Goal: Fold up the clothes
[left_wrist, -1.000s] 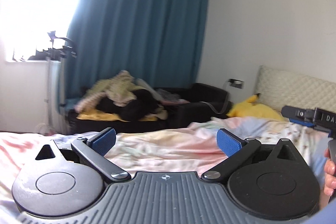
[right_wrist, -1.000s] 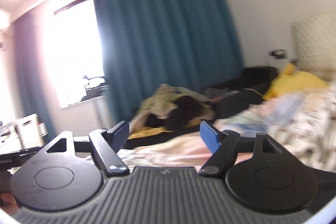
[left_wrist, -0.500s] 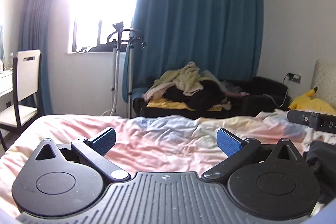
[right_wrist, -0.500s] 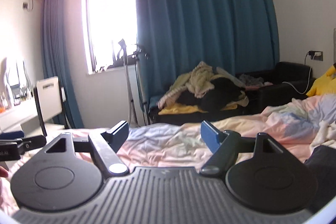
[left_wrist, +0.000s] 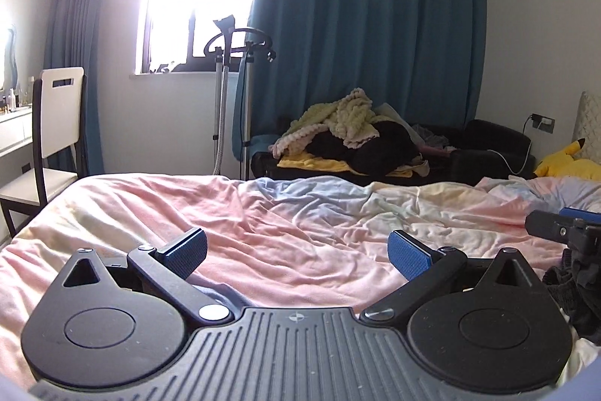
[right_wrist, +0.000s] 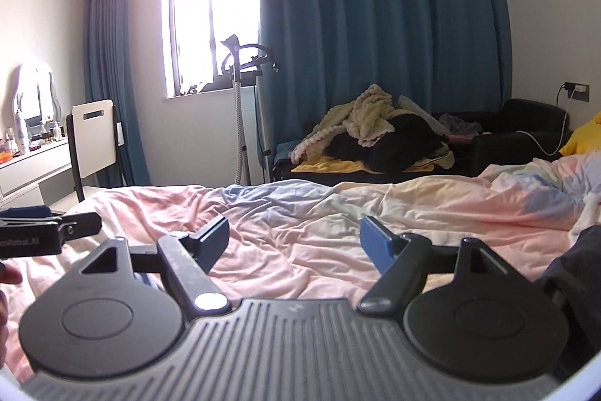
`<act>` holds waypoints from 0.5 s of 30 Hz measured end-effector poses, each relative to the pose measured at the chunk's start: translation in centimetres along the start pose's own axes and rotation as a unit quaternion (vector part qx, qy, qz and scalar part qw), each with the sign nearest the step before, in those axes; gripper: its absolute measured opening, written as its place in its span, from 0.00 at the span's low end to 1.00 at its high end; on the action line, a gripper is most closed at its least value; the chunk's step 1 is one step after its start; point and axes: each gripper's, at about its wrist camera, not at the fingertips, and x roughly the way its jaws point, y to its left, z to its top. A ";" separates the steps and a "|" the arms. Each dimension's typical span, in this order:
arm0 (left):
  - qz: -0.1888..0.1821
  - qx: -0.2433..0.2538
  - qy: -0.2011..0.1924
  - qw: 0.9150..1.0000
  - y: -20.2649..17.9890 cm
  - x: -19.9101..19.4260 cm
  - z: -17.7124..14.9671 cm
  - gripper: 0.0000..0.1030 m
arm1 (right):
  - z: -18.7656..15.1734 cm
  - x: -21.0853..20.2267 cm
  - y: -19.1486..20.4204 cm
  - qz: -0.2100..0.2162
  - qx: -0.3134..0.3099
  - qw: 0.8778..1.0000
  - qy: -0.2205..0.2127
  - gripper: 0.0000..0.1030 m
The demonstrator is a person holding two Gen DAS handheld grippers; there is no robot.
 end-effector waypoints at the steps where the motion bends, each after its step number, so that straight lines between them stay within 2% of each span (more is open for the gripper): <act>1: 0.001 0.002 0.002 1.000 -0.1 0.1 -0.1 1.00 | -0.1 0.1 0.0 0.002 0.003 1.000 0.000 0.75; 10: 0.005 0.004 0.014 1.000 -0.3 0.5 -0.4 1.00 | -0.7 0.8 -0.2 0.002 0.010 1.000 0.017 0.76; 12: 0.005 0.003 0.014 1.000 -0.2 0.4 -0.5 1.00 | -0.7 0.7 -0.1 -0.001 0.008 1.000 0.015 0.82; 15: 0.006 0.005 0.011 1.000 -0.3 0.1 -0.5 1.00 | -0.6 0.6 0.0 -0.002 0.008 1.000 0.015 0.83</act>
